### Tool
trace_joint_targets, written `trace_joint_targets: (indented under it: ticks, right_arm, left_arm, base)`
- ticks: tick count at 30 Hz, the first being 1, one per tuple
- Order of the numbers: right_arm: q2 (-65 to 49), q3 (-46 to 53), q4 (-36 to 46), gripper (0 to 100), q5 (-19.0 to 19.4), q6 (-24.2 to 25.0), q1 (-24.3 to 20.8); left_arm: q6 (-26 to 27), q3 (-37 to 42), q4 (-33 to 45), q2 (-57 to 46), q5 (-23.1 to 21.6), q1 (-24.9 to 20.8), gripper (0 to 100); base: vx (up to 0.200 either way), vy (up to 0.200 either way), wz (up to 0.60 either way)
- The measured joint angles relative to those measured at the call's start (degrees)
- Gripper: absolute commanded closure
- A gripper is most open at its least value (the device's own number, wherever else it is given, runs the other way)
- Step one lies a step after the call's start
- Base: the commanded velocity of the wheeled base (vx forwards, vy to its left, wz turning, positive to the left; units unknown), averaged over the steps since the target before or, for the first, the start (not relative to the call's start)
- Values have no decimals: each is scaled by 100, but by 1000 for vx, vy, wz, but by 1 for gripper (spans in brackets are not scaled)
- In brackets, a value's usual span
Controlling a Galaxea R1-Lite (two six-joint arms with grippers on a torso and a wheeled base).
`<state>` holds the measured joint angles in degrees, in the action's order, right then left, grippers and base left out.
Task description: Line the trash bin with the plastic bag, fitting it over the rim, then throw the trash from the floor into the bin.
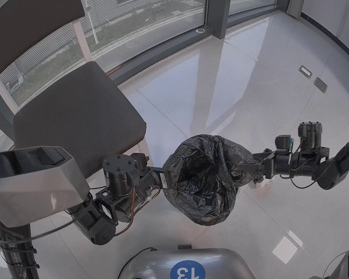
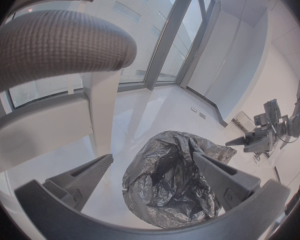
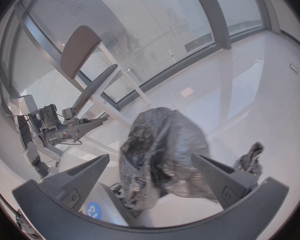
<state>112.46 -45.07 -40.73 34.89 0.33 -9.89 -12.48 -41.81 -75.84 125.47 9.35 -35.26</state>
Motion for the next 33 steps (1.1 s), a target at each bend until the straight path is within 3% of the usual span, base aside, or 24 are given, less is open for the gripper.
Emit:
trace_joint_targets:
  ticks: [7, 10, 33]
  right_arm:
    - [-256, 138, 718, 0, -18, -1262, 667]
    - [-286, 111, 1062, 0, -21, -1585, 827]
    - [-491, 91, 1158, 0, -18, -1645, 413]
  left_arm:
    - [1, 28, -12, -2, 1, -40, 0]
    - [0, 33, -20, 6, 6, -66, 0]
    - [4, 105, -79, 17, 24, -160, 0]
  base:
    - [0, 0, 0]
    - [0, 0, 0]
    - [0, 0, 0]
